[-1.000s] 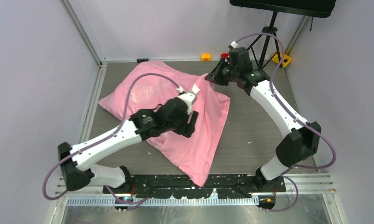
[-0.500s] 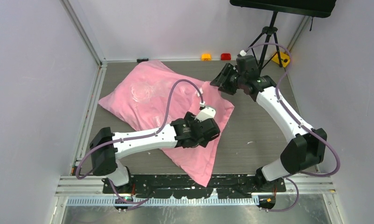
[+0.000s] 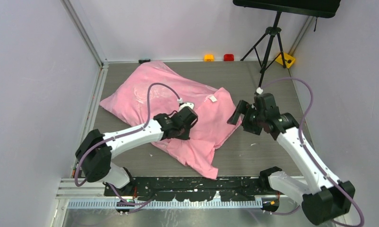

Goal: Remove the pillowcase from the pillow

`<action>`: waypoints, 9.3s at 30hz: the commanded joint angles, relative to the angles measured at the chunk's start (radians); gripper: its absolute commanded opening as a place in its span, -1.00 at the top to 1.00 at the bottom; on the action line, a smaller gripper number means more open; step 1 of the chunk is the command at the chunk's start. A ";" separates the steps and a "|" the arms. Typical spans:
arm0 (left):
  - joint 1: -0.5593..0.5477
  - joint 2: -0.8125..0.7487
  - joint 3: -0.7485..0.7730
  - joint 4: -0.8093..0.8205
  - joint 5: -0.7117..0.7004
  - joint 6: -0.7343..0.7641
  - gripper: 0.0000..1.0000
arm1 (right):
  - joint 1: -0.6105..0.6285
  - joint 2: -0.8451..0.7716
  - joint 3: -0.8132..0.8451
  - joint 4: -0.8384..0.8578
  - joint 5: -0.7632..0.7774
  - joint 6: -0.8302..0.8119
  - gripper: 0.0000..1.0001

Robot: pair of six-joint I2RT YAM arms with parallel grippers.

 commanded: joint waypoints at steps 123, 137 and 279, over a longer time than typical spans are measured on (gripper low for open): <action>0.465 -0.144 0.164 0.104 0.770 0.175 1.00 | 0.136 0.045 -0.340 0.614 -0.160 0.284 -0.51; 0.587 -0.186 0.103 0.126 0.708 0.116 1.00 | 0.229 0.414 -0.236 1.022 -0.020 0.565 -0.85; 1.425 -0.031 -0.262 0.602 0.102 -0.713 1.00 | -0.292 -0.160 0.304 -0.137 0.264 0.174 1.00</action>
